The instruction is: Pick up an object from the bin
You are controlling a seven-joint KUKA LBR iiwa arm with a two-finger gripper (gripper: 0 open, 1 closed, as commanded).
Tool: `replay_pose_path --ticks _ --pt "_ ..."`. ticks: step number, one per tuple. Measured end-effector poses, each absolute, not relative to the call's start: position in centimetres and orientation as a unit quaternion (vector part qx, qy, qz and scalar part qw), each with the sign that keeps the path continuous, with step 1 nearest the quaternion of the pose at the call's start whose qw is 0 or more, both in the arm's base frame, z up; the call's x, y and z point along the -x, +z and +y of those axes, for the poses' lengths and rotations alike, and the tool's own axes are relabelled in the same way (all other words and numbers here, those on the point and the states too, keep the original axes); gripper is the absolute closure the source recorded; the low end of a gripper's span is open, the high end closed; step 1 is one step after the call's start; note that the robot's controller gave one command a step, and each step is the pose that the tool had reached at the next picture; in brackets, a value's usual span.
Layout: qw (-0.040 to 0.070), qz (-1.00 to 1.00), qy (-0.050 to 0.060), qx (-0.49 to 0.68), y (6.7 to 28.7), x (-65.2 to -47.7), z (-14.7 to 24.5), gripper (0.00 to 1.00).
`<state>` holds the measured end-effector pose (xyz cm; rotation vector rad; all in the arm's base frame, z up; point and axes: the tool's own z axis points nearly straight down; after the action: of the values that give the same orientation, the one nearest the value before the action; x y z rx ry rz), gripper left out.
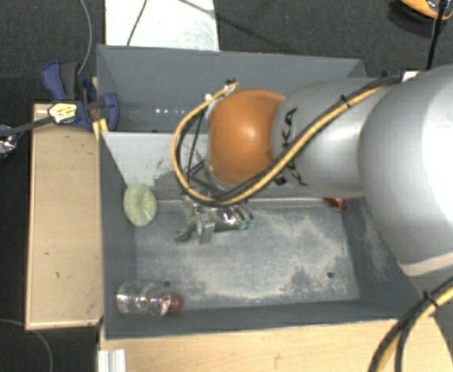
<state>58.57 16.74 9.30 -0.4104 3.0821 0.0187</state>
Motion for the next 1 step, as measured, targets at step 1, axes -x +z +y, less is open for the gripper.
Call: replay_pose_path --ticks 1 --pt "0.011 0.992 0.005 0.129 8.40 -58.37 16.04 1.00"
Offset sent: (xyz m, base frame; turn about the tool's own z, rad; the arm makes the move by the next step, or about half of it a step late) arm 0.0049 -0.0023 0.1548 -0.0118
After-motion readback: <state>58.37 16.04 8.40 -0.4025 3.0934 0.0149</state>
